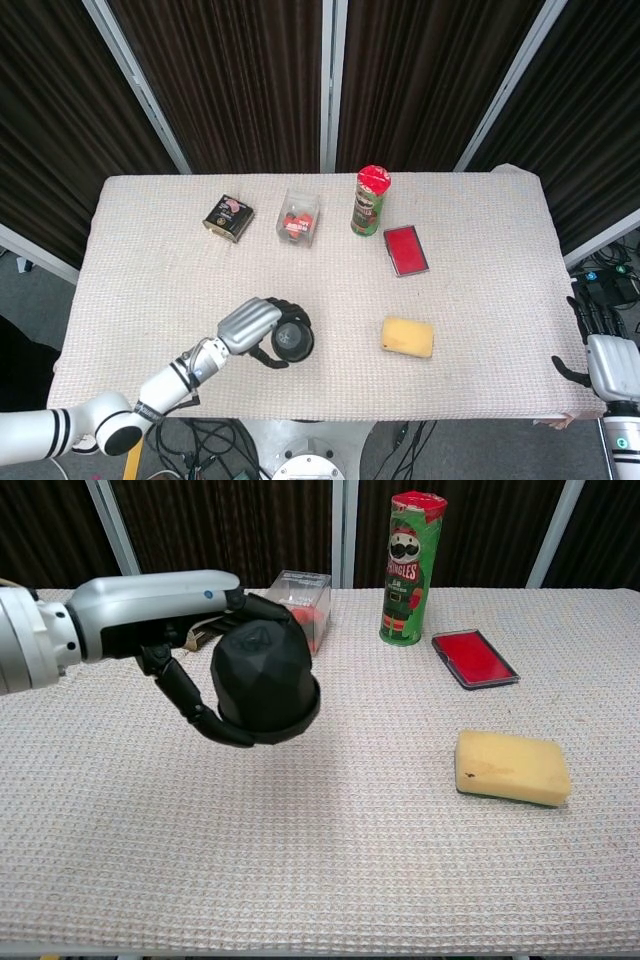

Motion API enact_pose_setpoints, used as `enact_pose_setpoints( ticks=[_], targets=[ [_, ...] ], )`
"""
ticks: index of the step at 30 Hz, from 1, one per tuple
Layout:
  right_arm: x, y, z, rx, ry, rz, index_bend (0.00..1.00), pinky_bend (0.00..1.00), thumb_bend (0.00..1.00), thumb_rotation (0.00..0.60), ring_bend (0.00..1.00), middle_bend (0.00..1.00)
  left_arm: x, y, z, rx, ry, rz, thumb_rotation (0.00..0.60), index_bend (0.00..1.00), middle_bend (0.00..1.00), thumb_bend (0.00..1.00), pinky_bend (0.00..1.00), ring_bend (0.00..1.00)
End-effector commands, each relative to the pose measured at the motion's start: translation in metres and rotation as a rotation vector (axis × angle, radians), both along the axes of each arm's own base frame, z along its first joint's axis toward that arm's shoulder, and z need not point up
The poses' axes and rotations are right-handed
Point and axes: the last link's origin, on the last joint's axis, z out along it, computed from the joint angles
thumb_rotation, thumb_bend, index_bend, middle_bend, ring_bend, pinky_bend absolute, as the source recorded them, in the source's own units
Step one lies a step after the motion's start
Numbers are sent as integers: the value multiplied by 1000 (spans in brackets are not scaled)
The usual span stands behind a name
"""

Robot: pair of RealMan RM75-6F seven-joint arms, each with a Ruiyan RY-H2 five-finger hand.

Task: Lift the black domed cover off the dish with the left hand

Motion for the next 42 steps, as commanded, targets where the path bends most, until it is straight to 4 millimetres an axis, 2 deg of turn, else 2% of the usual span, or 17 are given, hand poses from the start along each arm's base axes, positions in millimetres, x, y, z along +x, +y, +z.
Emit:
enact_pose_setpoints(
  ticks=[1,4,6,8,11,15,16,17,19,23,30,36,42],
  targets=[
    [0,0,0,-1,0,0,0,0,135,600,0,0,-69,93,21,260,108,305,600,487,486,208,326,312],
    [0,0,1,-6,-1,0,0,0,135,600,0,0,-92,124,29,330,83,481,600,466,486,208,325,312],
    [0,1,2,-11,-1,1,0,0,135,600,0,0,-101,130,35,347,55,537,600,456,486,208,325,312],
    [0,0,3,-13,-2,1,0,0,135,600,0,0,-101,125,34,338,53,520,600,453,486,208,325,311],
    [0,0,1,-6,-2,2,0,0,135,600,0,0,-88,96,23,257,49,433,600,459,486,207,325,311],
    [1,1,0,-3,0,11,0,0,135,600,0,0,-62,13,-4,42,15,265,600,475,486,207,323,311],
    [2,1,0,-6,0,16,0,0,135,600,0,0,-57,-1,-8,14,11,229,600,478,486,208,322,311],
    [4,1,1,-9,0,22,0,0,135,600,0,0,-54,-14,-13,-7,5,193,600,481,486,207,322,311],
    [7,2,3,-17,-2,35,0,0,135,600,0,0,-51,-20,-18,-11,3,163,600,484,486,207,322,311],
    [14,3,8,-38,1,66,0,0,135,600,0,0,-59,2,-20,34,27,206,600,485,486,208,322,311],
    [30,10,9,-45,14,131,0,0,135,600,0,0,-92,44,-18,77,66,369,600,491,486,208,322,311],
    [44,14,7,-40,17,175,0,0,134,600,0,0,-102,62,-23,97,57,416,600,492,486,208,322,312],
    [42,13,6,-36,19,161,0,0,135,600,0,0,-99,65,-39,121,49,389,600,492,486,207,322,311]
  ],
)
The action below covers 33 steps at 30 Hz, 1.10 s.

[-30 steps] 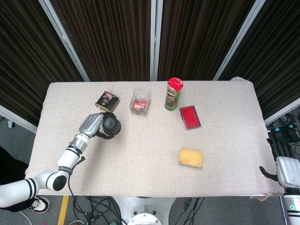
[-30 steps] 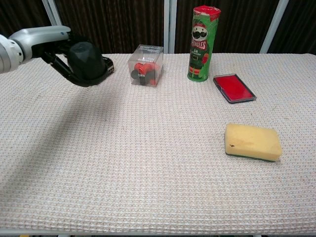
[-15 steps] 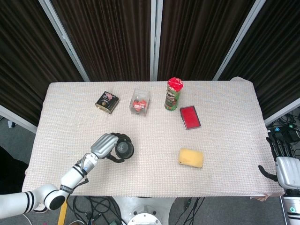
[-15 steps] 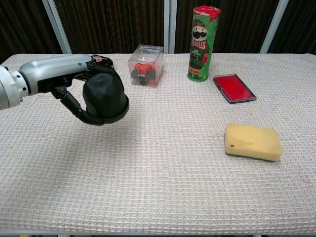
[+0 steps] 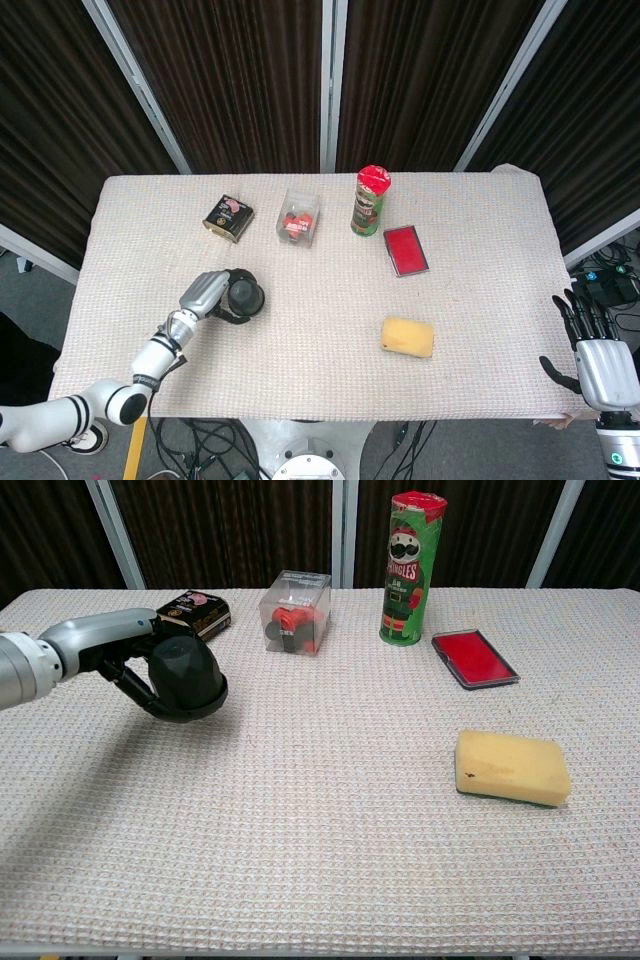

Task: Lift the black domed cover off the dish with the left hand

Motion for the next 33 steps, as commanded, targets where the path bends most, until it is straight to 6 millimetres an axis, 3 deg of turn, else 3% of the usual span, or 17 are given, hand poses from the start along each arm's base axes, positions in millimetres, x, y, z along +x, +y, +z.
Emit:
enact_pose_setpoints(
  ticks=[1,15,23,33],
  targets=[
    [-1,-1,0,1,0,-8,0,0,135,600,0,0,4,1,-11,16,-7,-20,600,492,485,207,322,311],
    [-9,-2,1,0,-7,-30,0,0,134,600,0,0,-5,6,-37,60,82,-86,600,470,432,202,286,257],
    [-9,-3,1,-1,-7,-32,0,0,135,600,0,0,-8,7,-40,41,101,-87,600,457,395,188,260,217],
    [-10,-4,2,-2,-8,-39,0,0,135,600,0,0,-8,9,-38,31,96,-89,600,347,280,140,210,130]
  ],
)
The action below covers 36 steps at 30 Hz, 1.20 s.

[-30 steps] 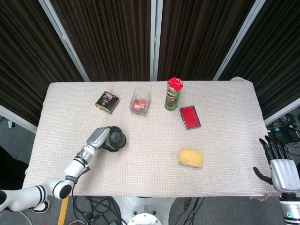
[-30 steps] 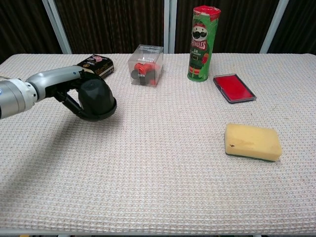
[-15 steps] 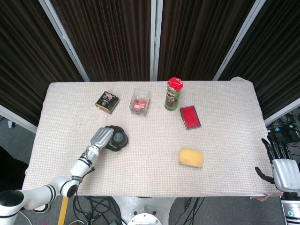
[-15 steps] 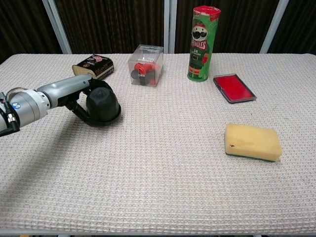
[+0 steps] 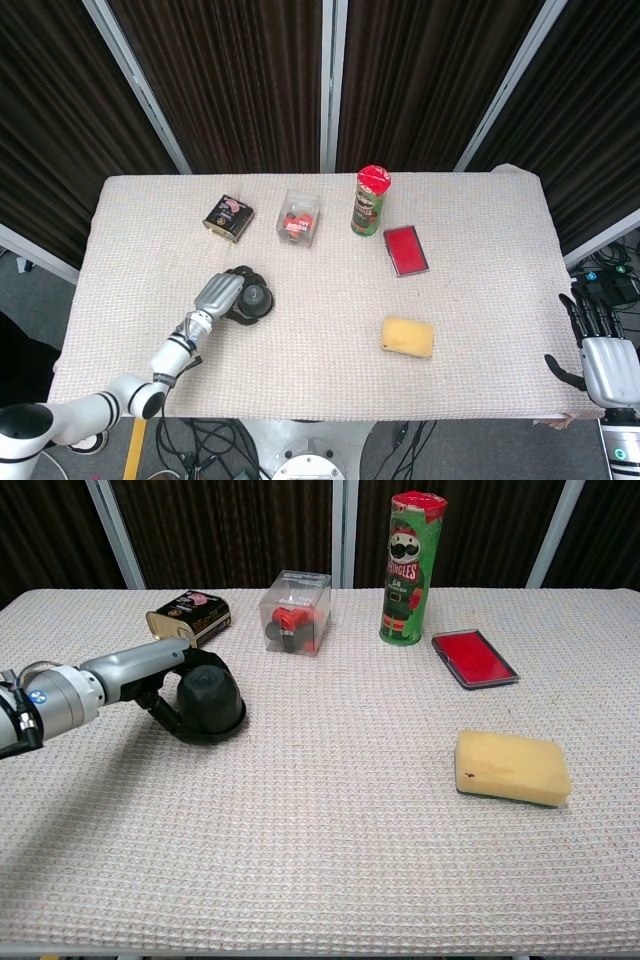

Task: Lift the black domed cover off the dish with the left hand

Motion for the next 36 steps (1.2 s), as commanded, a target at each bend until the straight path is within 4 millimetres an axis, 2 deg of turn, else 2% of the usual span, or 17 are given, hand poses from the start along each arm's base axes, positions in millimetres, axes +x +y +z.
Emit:
enact_pose_setpoints(
  ticks=[1,6,26,36],
  targets=[
    [-1,0,0,1,0,-3,0,0,134,600,0,0,0,-1,1,-6,-5,2,600,338,274,135,208,125],
    [-1,-1,-1,3,1,-4,0,0,135,600,0,0,0,-1,3,-7,-19,0,600,299,256,121,204,112],
    [-1,1,-1,2,2,-3,0,0,134,600,0,0,0,-1,12,-2,-24,-17,600,270,231,113,194,95],
    [-4,0,-3,10,-1,-12,0,0,135,600,0,0,-2,2,17,1,-15,-1,600,294,312,114,204,95]
  ],
)
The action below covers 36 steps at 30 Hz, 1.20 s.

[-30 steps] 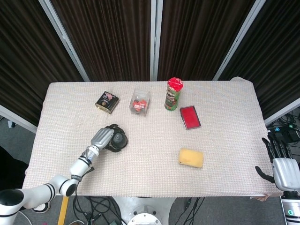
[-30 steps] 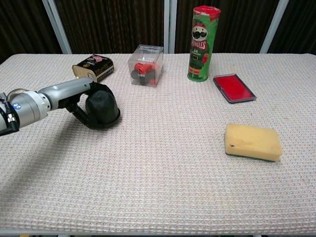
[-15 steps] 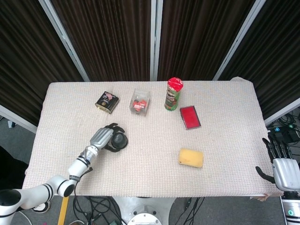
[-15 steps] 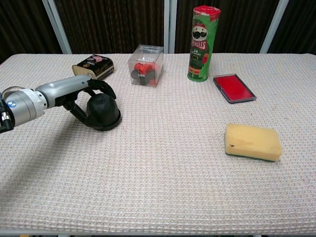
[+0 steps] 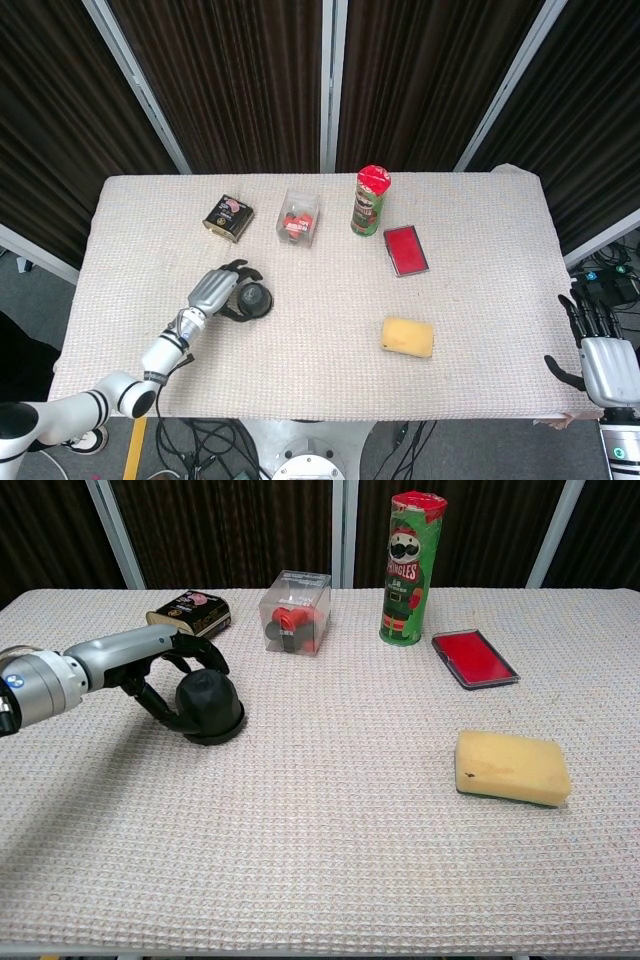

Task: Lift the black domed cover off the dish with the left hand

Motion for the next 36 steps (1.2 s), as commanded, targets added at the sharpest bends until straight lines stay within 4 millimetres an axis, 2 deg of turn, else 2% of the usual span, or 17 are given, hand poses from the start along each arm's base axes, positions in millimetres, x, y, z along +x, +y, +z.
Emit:
enact_pose_setpoints(
  ticks=[1,11,24,28,31,36],
  targets=[
    [0,0,0,0,-3,0,0,0,135,600,0,0,0,0,0,-1,1,4,600,300,323,115,206,96],
    [-2,-1,-1,3,-2,-11,0,0,135,600,0,0,5,1,6,12,-27,0,600,327,359,117,217,118],
    [-2,-1,-1,3,-2,-9,0,0,136,600,0,0,7,5,34,67,-80,-2,600,350,372,116,221,133],
    [-2,-1,-1,2,-1,-7,0,0,136,600,0,0,-4,9,44,112,-56,15,600,365,390,128,228,148],
    [-2,-1,-1,-2,3,-3,0,0,136,600,0,0,-22,13,50,151,-44,66,600,369,395,170,229,151],
    [-2,-2,-1,-3,2,-2,0,0,136,600,0,0,-47,16,56,212,-32,113,600,374,401,185,229,153]
  ],
)
